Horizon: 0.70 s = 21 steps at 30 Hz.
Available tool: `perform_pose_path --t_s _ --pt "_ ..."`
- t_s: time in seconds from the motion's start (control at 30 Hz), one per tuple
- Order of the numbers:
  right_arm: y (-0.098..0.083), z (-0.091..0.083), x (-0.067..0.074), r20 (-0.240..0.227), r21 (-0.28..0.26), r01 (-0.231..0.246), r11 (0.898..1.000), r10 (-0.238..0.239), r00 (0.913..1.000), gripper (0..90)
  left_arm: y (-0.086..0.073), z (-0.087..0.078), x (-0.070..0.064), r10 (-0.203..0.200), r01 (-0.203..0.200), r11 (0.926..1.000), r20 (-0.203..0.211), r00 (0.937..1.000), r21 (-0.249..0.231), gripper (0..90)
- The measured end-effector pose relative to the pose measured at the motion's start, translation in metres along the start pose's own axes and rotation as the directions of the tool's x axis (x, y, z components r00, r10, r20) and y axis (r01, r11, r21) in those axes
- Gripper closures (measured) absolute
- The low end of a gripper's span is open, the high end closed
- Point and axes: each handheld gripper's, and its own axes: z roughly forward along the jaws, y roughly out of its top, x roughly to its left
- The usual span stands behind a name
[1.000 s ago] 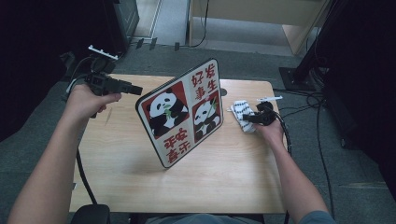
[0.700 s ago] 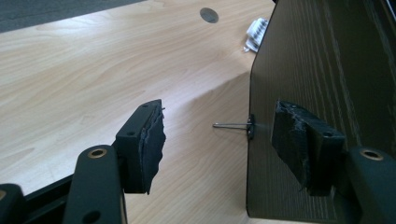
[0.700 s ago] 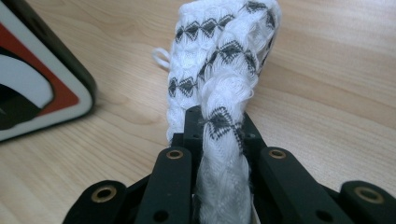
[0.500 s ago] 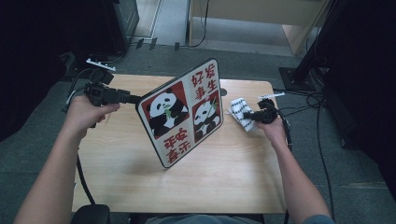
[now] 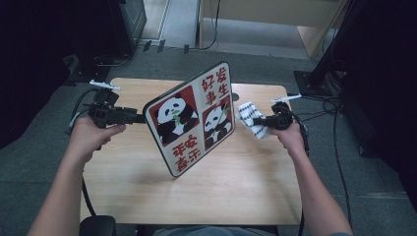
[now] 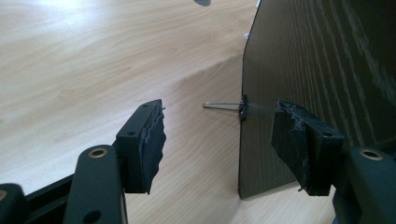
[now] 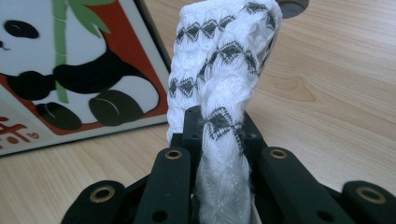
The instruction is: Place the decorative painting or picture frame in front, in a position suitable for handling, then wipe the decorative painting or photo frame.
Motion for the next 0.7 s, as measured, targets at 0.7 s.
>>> perform_pose_path --t_s 0.7 --pt "0.035 -0.016 0.026 0.018 -0.032 0.076 0.997 -0.075 0.9970 80.4 -0.052 0.003 -0.014 -0.016 0.017 0.9996 0.050 0.9986 -0.023 36.9"
